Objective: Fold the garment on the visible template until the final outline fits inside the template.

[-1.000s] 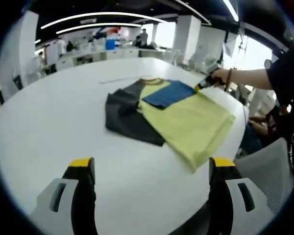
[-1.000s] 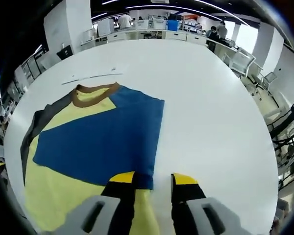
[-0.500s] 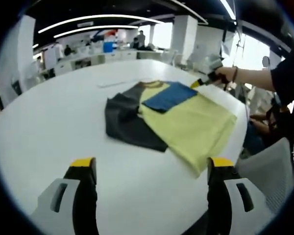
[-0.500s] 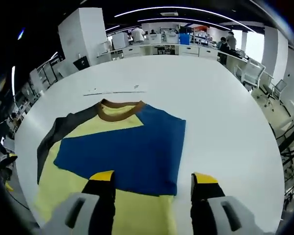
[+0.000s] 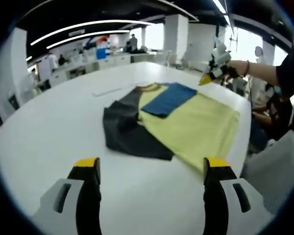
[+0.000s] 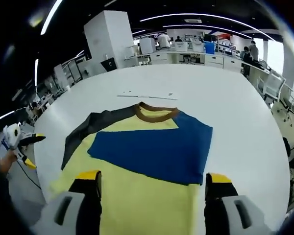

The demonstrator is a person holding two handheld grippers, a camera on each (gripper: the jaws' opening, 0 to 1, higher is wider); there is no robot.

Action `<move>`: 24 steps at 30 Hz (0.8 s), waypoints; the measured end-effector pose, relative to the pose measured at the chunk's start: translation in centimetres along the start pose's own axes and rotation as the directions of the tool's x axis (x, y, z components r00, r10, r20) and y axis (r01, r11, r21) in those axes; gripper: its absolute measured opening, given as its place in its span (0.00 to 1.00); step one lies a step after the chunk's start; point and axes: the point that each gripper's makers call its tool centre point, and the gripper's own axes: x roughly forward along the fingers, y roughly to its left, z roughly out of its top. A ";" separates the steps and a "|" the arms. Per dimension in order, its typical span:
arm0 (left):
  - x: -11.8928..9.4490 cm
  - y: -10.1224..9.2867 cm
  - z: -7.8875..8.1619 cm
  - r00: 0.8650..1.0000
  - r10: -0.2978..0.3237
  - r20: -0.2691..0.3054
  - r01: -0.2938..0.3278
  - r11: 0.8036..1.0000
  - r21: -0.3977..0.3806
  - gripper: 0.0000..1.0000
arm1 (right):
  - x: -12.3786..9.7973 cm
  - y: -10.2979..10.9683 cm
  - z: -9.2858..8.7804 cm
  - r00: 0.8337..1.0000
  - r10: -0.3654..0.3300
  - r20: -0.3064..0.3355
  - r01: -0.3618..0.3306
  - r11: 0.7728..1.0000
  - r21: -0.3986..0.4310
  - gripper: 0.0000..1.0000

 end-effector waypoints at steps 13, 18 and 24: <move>2.6 -0.7 -0.5 0.999 -0.045 -0.026 0.046 0.998 0.053 0.68 | -3.0 3.3 0.4 0.994 0.056 0.094 -0.053 0.998 -0.034 0.99; 3.7 -1.2 -0.6 0.997 -0.069 -0.045 0.074 0.991 0.109 0.64 | -3.7 4.4 0.1 0.991 0.083 0.108 -0.079 0.996 -0.034 0.99; 5.1 -1.4 -1.6 0.993 -0.077 -0.093 0.094 0.978 0.186 0.58 | -4.6 5.2 -0.6 0.987 0.093 0.130 -0.094 0.996 0.000 0.99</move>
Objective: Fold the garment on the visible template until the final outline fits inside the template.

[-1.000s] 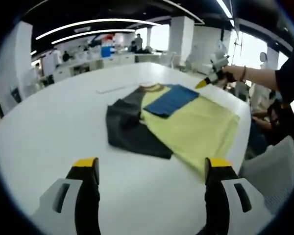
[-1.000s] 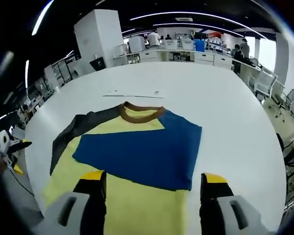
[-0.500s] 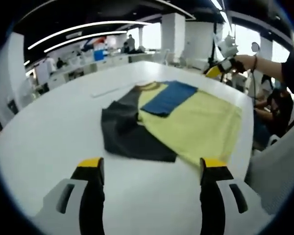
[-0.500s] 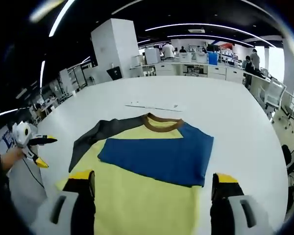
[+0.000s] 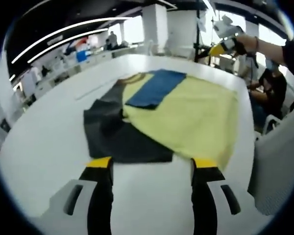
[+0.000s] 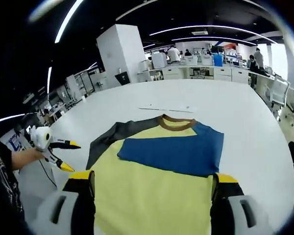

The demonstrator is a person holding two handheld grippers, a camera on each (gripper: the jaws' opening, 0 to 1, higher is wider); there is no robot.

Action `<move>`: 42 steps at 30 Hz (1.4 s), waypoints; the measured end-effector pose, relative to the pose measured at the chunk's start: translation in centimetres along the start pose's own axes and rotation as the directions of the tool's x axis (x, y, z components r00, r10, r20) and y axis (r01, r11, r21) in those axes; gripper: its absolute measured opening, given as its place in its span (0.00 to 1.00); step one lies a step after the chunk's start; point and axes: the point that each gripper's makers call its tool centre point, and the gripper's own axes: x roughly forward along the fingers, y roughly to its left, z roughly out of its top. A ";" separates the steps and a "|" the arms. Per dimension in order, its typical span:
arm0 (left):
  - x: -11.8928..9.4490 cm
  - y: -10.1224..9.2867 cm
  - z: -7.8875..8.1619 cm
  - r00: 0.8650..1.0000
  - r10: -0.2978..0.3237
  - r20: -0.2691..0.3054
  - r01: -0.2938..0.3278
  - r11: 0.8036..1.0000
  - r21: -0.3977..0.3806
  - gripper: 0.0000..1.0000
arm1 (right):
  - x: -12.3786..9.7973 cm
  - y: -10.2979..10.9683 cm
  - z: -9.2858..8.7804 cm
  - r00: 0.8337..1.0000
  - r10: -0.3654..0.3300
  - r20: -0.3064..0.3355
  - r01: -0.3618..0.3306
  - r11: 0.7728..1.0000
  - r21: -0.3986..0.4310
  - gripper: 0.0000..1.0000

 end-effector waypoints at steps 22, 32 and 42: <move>3.1 -0.5 -0.7 0.998 -0.033 -0.053 0.043 0.979 0.202 0.37 | -1.8 1.4 -1.8 1.000 0.009 -0.011 -0.008 0.999 0.047 0.99; 3.7 -1.3 -0.8 0.993 -0.106 -0.060 0.116 0.971 0.208 0.26 | -1.5 1.6 -1.7 1.000 -0.001 -0.006 0.001 1.000 0.029 0.98; 3.8 -2.1 -1.1 0.978 -0.201 -0.055 0.201 0.980 -0.001 0.10 | -1.7 1.4 -1.8 1.000 -0.014 -0.007 0.014 0.999 0.029 0.96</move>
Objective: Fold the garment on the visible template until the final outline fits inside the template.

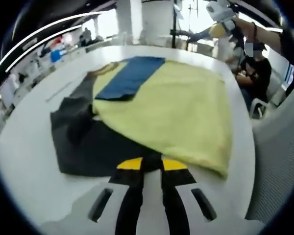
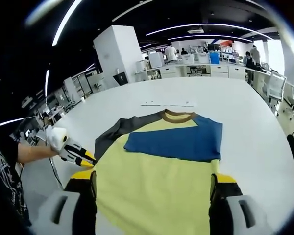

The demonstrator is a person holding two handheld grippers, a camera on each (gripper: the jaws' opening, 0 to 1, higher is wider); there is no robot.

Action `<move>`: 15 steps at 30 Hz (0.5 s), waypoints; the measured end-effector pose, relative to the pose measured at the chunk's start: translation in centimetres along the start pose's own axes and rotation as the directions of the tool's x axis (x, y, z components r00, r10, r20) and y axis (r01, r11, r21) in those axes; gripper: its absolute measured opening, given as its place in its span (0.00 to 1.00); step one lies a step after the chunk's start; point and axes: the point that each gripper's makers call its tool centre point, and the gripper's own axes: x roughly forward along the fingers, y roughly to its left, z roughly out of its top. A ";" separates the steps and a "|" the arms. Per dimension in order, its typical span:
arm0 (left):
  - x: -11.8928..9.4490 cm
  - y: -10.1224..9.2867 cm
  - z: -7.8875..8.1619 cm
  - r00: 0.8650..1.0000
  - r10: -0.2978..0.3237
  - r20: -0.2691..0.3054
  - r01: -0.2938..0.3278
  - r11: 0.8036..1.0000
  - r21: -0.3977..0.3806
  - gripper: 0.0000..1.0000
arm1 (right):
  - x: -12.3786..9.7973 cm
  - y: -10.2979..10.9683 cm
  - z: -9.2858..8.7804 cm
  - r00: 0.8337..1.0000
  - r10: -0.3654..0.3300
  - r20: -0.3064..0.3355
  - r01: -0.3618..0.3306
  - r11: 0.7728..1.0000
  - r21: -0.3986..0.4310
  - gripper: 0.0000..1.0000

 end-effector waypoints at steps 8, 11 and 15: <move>0.1 0.1 0.0 1.000 0.023 -0.018 -0.023 0.999 0.043 0.06 | -0.2 -0.2 -0.3 1.000 -0.010 -0.004 0.010 1.000 0.012 0.95; 0.1 0.3 -0.1 0.999 0.037 -0.023 -0.037 0.999 0.004 0.03 | -0.2 -0.1 -0.6 1.000 -0.010 -0.015 0.010 1.000 0.018 0.94; -0.2 0.4 -0.2 0.999 0.050 -0.020 -0.051 0.998 -0.036 0.02 | -0.1 0.0 -0.8 1.000 -0.009 -0.022 0.010 1.000 0.021 0.93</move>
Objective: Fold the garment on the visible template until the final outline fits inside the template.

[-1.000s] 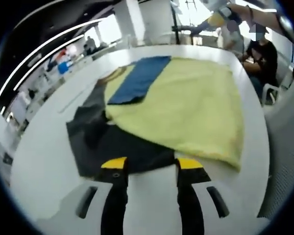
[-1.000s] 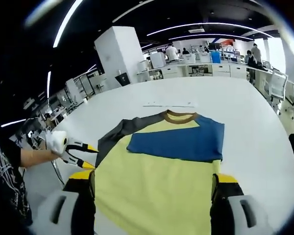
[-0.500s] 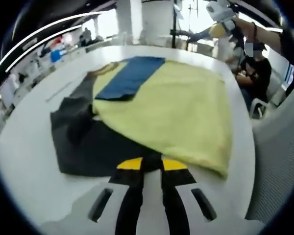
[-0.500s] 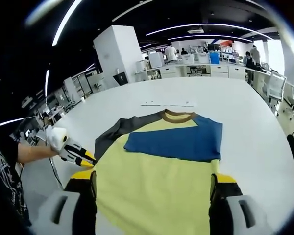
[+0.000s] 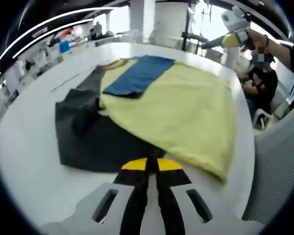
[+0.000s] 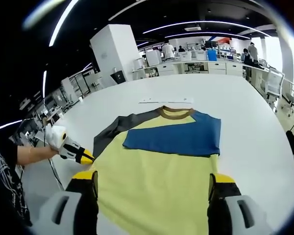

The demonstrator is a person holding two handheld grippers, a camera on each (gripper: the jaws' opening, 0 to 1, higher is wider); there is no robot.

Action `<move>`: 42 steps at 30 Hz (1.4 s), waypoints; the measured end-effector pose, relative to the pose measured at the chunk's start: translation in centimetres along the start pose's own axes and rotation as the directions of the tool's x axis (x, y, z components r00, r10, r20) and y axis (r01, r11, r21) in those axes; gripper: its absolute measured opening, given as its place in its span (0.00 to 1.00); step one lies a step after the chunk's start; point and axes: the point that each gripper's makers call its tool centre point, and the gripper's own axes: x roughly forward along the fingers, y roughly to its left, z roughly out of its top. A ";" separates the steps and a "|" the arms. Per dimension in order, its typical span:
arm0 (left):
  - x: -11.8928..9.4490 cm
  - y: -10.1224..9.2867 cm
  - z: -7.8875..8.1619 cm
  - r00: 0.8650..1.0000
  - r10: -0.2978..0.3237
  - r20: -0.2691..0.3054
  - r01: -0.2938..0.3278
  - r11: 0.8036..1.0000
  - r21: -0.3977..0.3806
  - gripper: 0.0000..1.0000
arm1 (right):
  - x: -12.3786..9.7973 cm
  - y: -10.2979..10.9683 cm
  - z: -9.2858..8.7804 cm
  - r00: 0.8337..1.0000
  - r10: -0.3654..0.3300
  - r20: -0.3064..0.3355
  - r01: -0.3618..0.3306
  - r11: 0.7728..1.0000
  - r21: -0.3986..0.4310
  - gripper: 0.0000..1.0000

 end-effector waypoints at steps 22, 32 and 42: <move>-6.7 5.7 4.4 0.952 0.204 0.228 -0.152 0.962 -0.227 0.02 | -0.2 0.4 -0.2 1.000 0.007 -0.023 -0.007 1.000 -0.016 0.92; -10.0 10.4 3.9 0.884 0.373 0.283 -0.243 0.882 -0.404 0.02 | -0.3 0.3 -0.4 1.000 0.000 -0.031 -0.001 1.000 -0.012 0.92; -12.8 14.4 1.7 0.802 0.527 0.281 -0.293 0.757 -0.584 0.02 | -0.5 0.3 -0.2 0.999 -0.013 -0.038 0.012 0.999 -0.041 0.92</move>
